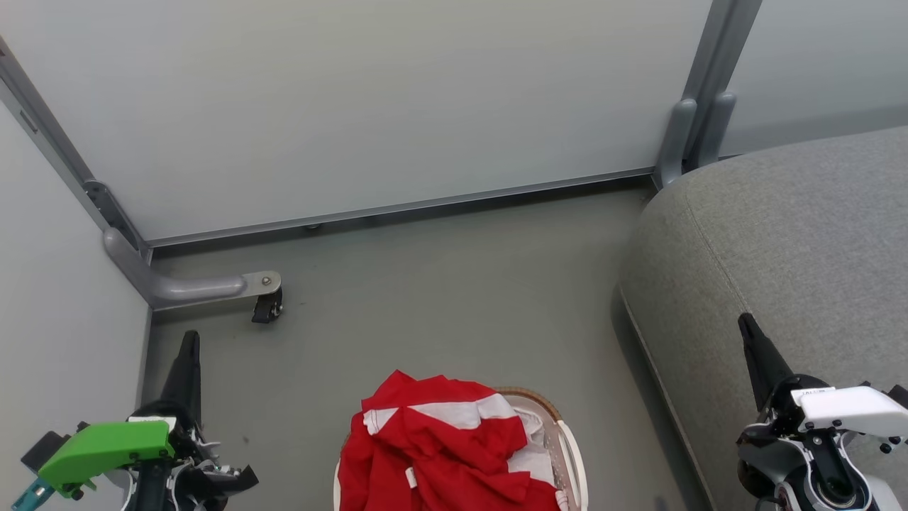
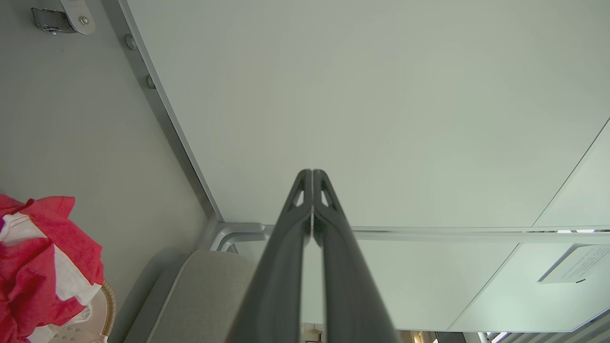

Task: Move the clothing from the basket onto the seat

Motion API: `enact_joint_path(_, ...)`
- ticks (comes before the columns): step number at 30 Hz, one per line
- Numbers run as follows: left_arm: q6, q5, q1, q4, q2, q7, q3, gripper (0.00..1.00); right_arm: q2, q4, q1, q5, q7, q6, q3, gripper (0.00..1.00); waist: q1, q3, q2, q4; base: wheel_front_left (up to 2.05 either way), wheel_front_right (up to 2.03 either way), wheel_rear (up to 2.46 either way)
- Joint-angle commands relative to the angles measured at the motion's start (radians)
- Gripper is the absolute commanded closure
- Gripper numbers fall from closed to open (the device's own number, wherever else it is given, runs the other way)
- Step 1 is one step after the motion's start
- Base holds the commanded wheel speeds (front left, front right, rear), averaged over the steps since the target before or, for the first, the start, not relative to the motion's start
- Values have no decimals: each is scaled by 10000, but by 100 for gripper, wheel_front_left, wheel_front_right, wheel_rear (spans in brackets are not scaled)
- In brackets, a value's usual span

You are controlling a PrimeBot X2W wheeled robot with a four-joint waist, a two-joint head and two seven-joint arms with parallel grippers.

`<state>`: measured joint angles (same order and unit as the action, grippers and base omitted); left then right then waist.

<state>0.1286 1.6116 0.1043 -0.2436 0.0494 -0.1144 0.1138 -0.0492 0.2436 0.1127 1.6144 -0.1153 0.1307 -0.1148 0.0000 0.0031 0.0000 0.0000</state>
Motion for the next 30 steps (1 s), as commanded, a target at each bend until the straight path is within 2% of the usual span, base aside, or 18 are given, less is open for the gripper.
enact_joint_path(1, -2, -1, -11, -29, -4, 3, -2, 0, 7, 32, -3, 1, 1, 0, 0, 0, 0, 0, 0, 0, 0, 0, 0)
enact_joint_path(7, -23, -137, -148, -348, -28, 158, -49, 0, 46, 224, -83, -156, 140, -4, 98, 0, 0, 8, 0, 2, 0, 0, 0)
enact_joint_path(11, -20, -643, -116, -442, 109, 372, -227, 0, -102, 244, -32, -586, 363, -3, 305, 0, 0, 15, 0, 9, 0, 0, 0)
enact_joint_path(30, -40, -5007, 8, -642, 335, 1217, -828, 0, -266, 392, 364, -4620, 1216, -2, 864, 0, 0, 82, 0, 51, 0, 0, 0)
